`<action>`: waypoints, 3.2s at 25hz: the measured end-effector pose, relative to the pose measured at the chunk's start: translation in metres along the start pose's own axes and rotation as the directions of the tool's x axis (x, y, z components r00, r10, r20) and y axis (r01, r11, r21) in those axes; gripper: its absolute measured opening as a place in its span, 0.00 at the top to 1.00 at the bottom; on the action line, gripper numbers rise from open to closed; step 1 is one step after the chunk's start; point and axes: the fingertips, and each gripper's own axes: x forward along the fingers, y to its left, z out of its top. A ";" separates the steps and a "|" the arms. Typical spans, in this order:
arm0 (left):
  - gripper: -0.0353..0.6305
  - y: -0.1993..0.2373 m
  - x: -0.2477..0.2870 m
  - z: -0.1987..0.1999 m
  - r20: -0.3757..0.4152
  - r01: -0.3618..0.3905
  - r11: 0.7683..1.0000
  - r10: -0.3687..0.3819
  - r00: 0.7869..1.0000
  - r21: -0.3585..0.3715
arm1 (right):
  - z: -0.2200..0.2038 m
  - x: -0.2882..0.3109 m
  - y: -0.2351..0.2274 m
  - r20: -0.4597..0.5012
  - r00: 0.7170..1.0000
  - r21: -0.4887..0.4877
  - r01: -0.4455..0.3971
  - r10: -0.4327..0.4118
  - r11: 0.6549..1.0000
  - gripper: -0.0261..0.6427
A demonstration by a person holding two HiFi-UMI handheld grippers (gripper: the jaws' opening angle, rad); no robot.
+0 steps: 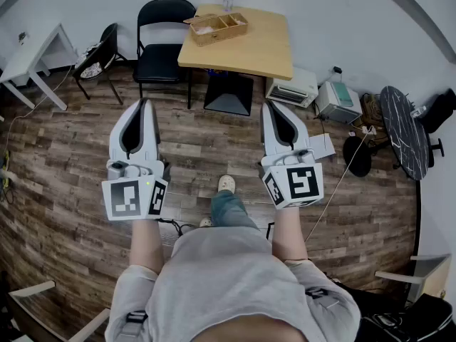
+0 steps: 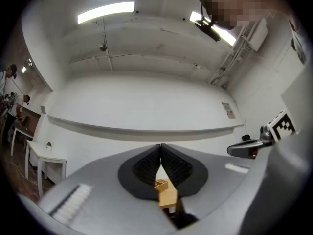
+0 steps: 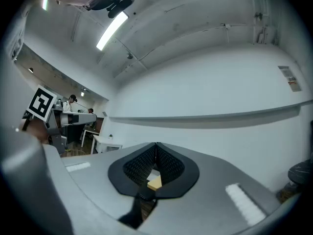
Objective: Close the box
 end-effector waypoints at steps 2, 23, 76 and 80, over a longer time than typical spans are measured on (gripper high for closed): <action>0.86 0.000 0.005 -0.001 0.000 0.000 1.000 0.000 1.000 -0.002 | -0.001 0.004 -0.002 -0.001 1.000 -0.001 0.000 0.000 1.000 0.95; 0.86 0.022 0.094 -0.028 0.017 -0.016 1.000 0.016 1.000 0.000 | -0.015 0.097 -0.049 0.026 1.000 -0.003 -0.011 0.011 1.000 0.95; 0.86 0.102 0.379 -0.119 0.015 -0.068 0.997 0.067 0.998 0.021 | -0.077 0.392 -0.172 0.053 0.994 0.016 -0.096 0.095 0.995 0.95; 0.86 0.124 0.401 -0.127 0.014 -0.061 0.998 0.061 0.998 0.020 | -0.085 0.422 -0.171 0.050 0.995 0.018 -0.086 0.085 0.996 0.95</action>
